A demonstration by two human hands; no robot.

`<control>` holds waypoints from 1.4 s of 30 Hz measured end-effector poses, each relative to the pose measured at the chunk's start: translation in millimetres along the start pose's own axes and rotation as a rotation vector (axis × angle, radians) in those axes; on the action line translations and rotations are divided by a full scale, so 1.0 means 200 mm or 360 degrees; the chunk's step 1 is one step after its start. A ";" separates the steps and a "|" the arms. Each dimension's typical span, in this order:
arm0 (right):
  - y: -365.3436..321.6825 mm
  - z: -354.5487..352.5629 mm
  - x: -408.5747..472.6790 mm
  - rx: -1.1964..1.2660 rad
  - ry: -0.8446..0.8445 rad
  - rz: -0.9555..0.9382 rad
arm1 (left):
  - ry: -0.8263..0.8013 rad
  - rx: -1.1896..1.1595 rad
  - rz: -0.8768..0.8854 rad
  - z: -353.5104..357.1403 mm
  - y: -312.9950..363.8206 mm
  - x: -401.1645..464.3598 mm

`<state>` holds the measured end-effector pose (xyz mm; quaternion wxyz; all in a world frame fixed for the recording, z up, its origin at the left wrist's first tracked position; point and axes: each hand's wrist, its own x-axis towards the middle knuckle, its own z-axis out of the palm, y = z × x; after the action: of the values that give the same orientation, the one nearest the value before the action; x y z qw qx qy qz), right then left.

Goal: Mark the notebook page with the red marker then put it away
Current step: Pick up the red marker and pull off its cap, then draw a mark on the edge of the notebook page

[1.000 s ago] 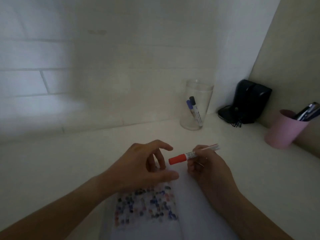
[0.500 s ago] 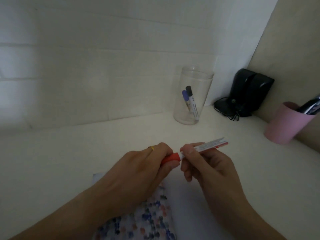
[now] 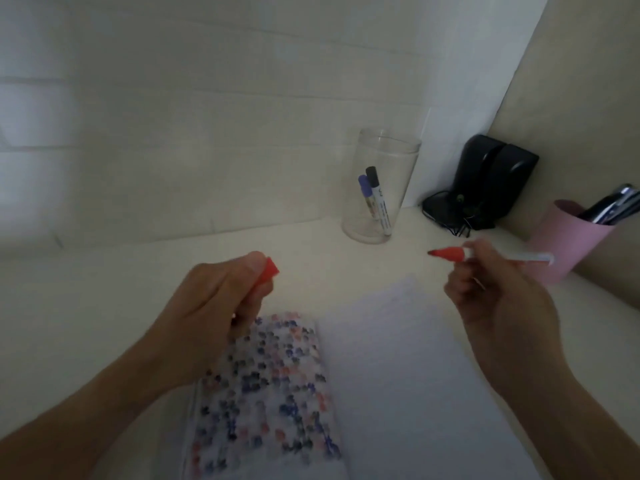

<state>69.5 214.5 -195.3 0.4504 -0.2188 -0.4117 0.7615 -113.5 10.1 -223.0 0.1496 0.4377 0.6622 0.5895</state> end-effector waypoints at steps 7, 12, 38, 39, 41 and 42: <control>0.08 0.02 -0.03 -0.0238 -0.0282 0.0078 | -0.0140 0.0917 0.0562 0.08 0.04 -0.02; -0.01 -0.01 -0.01 -0.0338 -0.0260 -0.0040 | -0.0879 0.1082 0.0864 0.18 0.09 -0.06; 0.34 0.07 -0.07 -0.1229 -0.0576 -0.0090 | -0.0540 0.0889 0.0069 0.03 -0.11 0.02; 0.34 0.07 -0.07 -0.1254 -0.0610 -0.0103 | -0.0554 0.0898 0.0063 0.03 -0.10 0.02; 0.33 0.08 -0.07 -0.1276 -0.0646 -0.0103 | -0.0561 0.0918 0.0059 0.02 -0.10 0.03; 0.33 0.08 -0.07 -0.1272 -0.0650 -0.0084 | -0.0560 0.0927 0.0058 0.02 -0.10 0.03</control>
<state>31.1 179.1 -240.9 0.2592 -0.2103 -0.7595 0.5584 -121.6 18.8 -240.6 0.1198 0.5687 0.7589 0.2936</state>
